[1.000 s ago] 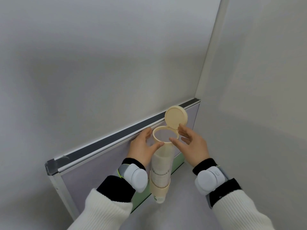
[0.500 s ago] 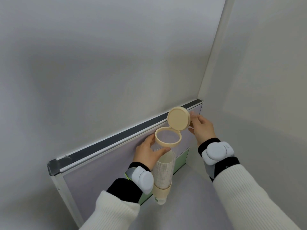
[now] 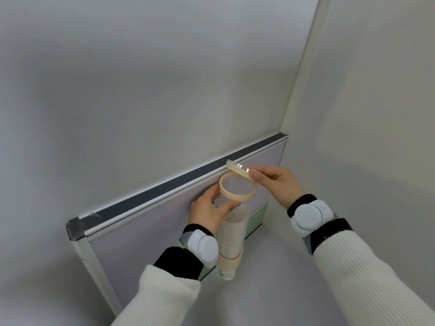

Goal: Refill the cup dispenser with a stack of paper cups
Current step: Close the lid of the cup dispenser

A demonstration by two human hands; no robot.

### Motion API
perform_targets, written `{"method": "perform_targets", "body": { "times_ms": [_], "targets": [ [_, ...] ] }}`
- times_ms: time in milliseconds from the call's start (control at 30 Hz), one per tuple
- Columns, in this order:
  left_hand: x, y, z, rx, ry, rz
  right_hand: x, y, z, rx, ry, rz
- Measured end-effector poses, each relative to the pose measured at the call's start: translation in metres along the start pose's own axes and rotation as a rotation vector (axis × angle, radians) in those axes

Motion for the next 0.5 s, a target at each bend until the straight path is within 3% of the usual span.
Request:
{"method": "perform_targets", "body": {
  "times_ms": [100, 233, 500],
  "targets": [
    [0.0009, 0.0007, -0.0006, 0.015, -0.003, -0.004, -0.0039, -0.0001, -0.0051, -0.227, 0.132, -0.018],
    [0.0019, 0.0010, -0.0003, 0.049, -0.007, -0.003, -0.0077, -0.0024, -0.0093, -0.526, 0.167, 0.013],
    [0.0005, -0.0001, 0.0007, 0.066, 0.001, 0.006, -0.0109, 0.0005, -0.0113, -0.633, 0.160, 0.034]
  ]
}}
Point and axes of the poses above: each hand's wrist, its own x-axis towards the middle knuckle, its own z-axis out of the back of the hand, y = z × x, the point moved 1 cm from there along x, towards the middle knuckle, and after that the axes turned 7 degrees about y, right-handed, at the moved point
